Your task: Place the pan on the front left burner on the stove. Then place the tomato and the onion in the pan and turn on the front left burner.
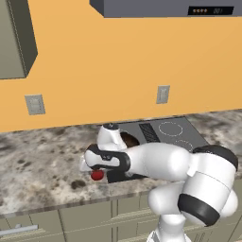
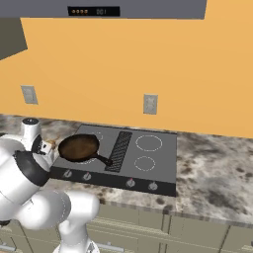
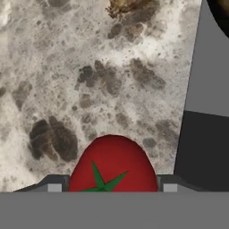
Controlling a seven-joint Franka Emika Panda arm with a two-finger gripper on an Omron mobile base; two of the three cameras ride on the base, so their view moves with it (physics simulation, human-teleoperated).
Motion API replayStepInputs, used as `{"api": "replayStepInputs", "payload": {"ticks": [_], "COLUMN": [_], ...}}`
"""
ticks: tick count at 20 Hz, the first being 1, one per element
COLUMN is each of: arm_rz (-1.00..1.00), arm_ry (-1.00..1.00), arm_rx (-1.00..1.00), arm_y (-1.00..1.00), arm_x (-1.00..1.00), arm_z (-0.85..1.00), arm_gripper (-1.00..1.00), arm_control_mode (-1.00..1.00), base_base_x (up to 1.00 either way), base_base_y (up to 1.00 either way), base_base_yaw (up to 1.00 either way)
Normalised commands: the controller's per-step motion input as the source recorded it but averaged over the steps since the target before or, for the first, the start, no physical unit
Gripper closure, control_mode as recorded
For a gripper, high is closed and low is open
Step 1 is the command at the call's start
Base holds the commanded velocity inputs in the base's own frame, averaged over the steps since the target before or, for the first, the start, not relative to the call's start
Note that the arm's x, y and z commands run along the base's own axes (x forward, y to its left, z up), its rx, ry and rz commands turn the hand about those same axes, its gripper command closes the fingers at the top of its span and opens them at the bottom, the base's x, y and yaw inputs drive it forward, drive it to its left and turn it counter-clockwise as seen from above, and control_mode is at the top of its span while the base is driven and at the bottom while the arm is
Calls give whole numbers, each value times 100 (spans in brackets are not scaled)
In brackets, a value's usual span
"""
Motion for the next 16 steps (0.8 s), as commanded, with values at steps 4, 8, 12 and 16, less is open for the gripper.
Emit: {"api": "replayStepInputs", "payload": {"ticks": [4,8,12,16], "arm_rz": [0,0,0,0], "arm_ry": [0,0,0,-3], "arm_rx": [0,0,0,0], "arm_y": [-25,-17,-2,-1], "arm_x": [6,9,18,54], "arm_z": [29,40,47,35], "arm_gripper": [100,100,100,100], "arm_control_mode": [-100,-100,-100,-100], "base_base_x": [0,0,0,0], "base_base_y": [0,0,0,0], "base_base_yaw": [0,0,0,0]}}
